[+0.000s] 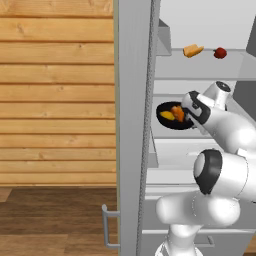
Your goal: Pick the chicken drumstick and lemon from their plates and place them in the bowl. Then put the bowl in the fridge.
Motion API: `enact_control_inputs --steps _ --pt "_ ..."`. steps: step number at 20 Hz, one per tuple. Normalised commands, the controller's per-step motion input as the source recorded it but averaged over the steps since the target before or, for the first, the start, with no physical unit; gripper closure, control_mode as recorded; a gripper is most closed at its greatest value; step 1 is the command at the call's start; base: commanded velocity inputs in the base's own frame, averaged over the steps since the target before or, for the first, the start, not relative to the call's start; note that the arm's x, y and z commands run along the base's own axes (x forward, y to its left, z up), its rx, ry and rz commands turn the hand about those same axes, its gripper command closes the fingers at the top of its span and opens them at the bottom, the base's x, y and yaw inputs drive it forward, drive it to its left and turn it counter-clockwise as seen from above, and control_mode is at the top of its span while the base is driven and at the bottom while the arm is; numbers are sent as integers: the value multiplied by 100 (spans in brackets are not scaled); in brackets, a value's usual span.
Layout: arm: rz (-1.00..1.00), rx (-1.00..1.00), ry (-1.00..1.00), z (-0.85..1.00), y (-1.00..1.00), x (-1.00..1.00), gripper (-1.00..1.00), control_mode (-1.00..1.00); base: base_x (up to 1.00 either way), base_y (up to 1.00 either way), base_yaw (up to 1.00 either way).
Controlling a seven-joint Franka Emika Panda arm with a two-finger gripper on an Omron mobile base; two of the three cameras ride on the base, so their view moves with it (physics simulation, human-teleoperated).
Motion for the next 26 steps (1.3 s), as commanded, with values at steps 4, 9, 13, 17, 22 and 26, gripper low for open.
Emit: enact_control_inputs --steps 4,9,13,17,22,26 --pt "0 9 -18 22 -24 -15 -100 -100 0 0 0" --pt "0 2 -17 49 -5 -56 -100 -100 0 0 0" --pt "1 0 -16 54 0 -96 -100 -100 0 0 0" --pt "0 0 -18 51 0 -100 -100 -100 0 0 0" --pt "1 0 -21 46 29 -99 -100 -100 0 0 0" --pt "2 1 -16 28 50 -100 -100 -100 0 0 0"
